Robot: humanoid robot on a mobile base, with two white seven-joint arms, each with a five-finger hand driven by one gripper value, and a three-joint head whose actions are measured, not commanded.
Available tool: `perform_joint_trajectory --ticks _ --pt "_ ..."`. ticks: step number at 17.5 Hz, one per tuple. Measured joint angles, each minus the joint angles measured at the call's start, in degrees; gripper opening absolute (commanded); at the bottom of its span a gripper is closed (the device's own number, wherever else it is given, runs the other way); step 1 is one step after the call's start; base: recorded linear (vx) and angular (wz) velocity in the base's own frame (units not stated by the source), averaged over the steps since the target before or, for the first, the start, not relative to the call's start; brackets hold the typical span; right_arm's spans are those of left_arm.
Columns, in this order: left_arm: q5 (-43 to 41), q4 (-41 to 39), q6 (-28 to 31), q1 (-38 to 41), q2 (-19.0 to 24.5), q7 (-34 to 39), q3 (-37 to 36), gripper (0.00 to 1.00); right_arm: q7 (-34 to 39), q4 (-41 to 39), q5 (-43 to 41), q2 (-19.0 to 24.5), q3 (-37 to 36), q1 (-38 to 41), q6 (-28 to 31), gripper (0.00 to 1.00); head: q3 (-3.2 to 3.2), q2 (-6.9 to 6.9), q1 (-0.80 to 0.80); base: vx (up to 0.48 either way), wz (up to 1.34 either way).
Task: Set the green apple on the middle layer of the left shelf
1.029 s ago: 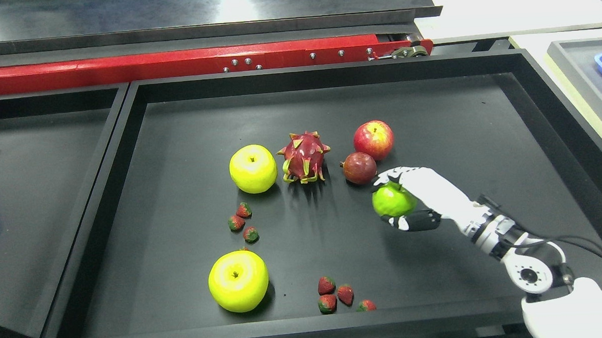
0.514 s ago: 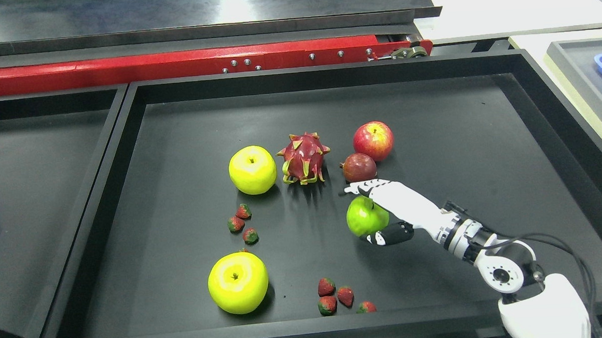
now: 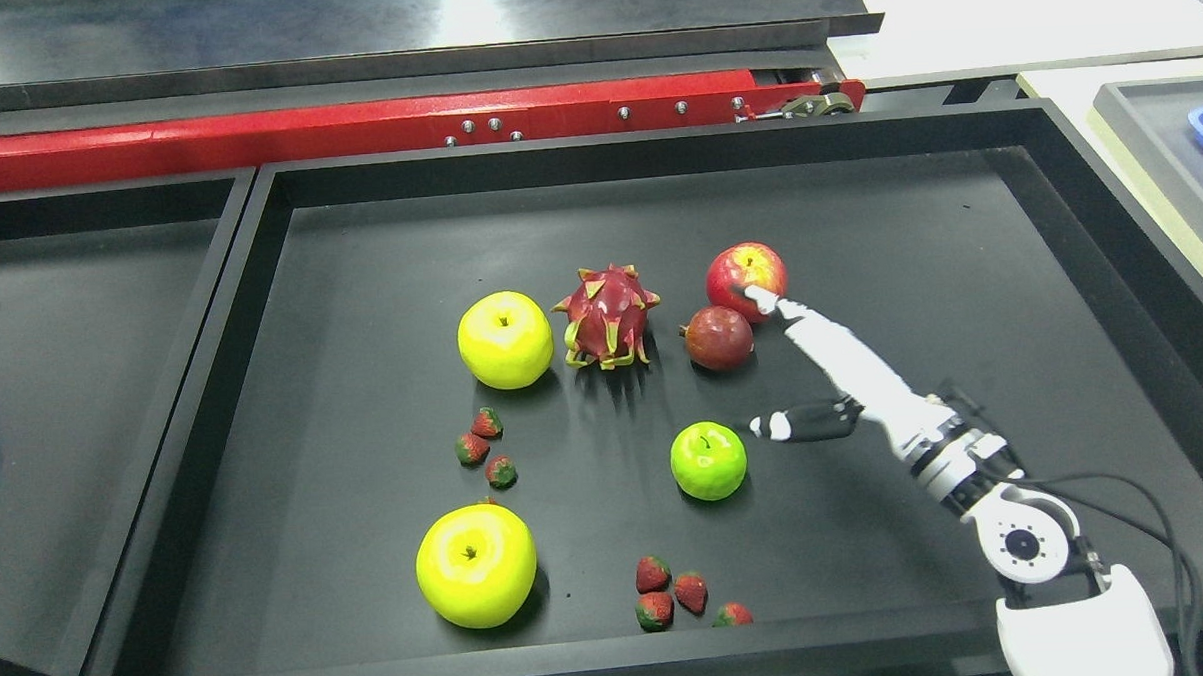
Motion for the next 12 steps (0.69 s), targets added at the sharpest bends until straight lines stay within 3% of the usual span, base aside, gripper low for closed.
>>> perform_joint_trajectory --ticks 3,5,12 --pt "0.0 0.0 0.0 0.0 0.0 0.0 0.0 1.00 -13.7 0.4 -8.9 2.1 -2.7 2.0 1.7 1.00 0.00 0.00 0.00 0.000 0.00" --pt "0.0 0.0 0.0 0.0 0.0 0.0 0.0 1.00 -18.7 0.6 -12.9 3.1 -3.4 3.4 1.9 1.00 0.00 0.00 0.00 0.000 0.00" --pt "0.0 0.0 0.0 0.0 0.0 0.0 0.0 1.00 -22.5 1.3 -22.7 5.8 -2.6 8.0 -1.3 1.00 0.00 0.00 0.00 0.000 0.00"
